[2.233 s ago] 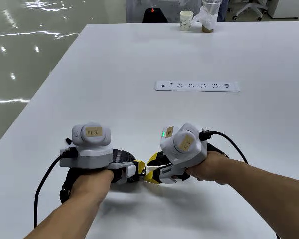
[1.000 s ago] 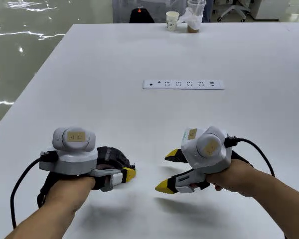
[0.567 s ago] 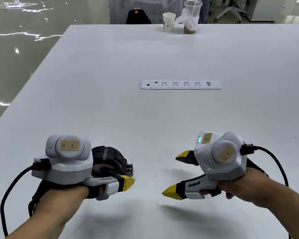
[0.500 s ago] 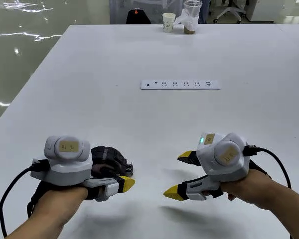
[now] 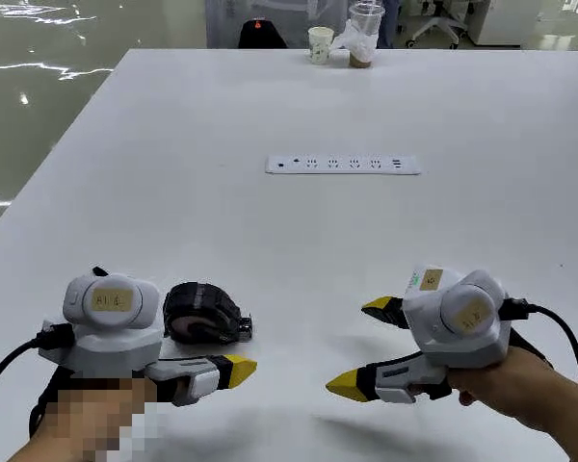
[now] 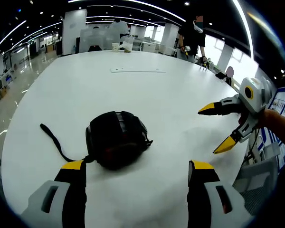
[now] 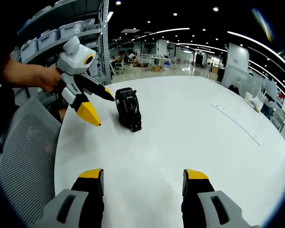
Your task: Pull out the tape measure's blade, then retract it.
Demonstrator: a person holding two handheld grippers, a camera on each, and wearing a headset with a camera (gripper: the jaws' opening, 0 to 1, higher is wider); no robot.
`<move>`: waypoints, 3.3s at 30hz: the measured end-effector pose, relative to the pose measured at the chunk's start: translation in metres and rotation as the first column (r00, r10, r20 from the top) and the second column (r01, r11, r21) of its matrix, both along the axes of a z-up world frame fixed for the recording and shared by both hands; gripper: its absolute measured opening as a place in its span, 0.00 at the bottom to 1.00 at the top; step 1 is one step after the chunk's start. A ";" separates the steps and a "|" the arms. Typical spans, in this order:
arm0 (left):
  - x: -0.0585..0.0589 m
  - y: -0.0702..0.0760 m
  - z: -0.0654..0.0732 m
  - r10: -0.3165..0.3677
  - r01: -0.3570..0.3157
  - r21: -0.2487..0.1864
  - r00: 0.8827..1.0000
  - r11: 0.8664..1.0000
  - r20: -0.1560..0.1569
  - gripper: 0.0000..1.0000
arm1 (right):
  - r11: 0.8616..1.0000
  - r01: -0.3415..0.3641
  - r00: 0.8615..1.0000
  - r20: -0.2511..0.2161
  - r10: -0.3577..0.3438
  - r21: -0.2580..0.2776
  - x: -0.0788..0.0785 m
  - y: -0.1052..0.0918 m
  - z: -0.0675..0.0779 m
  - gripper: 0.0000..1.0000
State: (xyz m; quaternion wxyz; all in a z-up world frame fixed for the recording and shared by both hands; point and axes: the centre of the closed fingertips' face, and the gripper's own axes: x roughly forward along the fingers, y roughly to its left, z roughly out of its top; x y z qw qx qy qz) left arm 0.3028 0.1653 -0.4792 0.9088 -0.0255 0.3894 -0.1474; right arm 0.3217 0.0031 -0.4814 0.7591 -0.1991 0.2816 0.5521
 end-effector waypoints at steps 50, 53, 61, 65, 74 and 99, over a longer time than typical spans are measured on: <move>-0.046 -0.010 0.031 -0.144 0.147 -0.003 0.972 0.989 0.186 0.94 | 0.955 0.251 0.967 -0.004 -0.253 0.158 -0.046 -0.028 0.035 0.88; -0.050 -0.011 0.032 -0.142 0.145 -0.002 0.972 0.989 0.188 0.95 | 0.950 0.269 0.963 -0.014 -0.270 0.162 -0.050 -0.028 0.036 0.89; -0.060 -0.019 0.033 -0.121 0.126 -0.018 0.974 0.992 0.193 0.99 | 0.924 0.332 0.943 -0.038 -0.331 0.190 -0.059 -0.026 0.044 0.96; -0.063 -0.020 0.038 -0.107 0.115 -0.029 0.973 0.993 0.203 0.99 | 0.920 0.339 0.940 -0.033 -0.339 0.198 -0.062 -0.024 0.047 0.99; -0.073 -0.021 0.041 -0.083 0.093 -0.038 0.975 0.995 0.206 0.99 | 0.910 0.358 0.933 -0.032 -0.360 0.207 -0.066 -0.025 0.053 0.99; -0.077 -0.017 0.053 -0.056 0.059 -0.002 0.961 0.998 0.271 0.99 | 0.889 0.397 0.916 -0.033 -0.400 0.229 -0.075 -0.030 0.056 0.99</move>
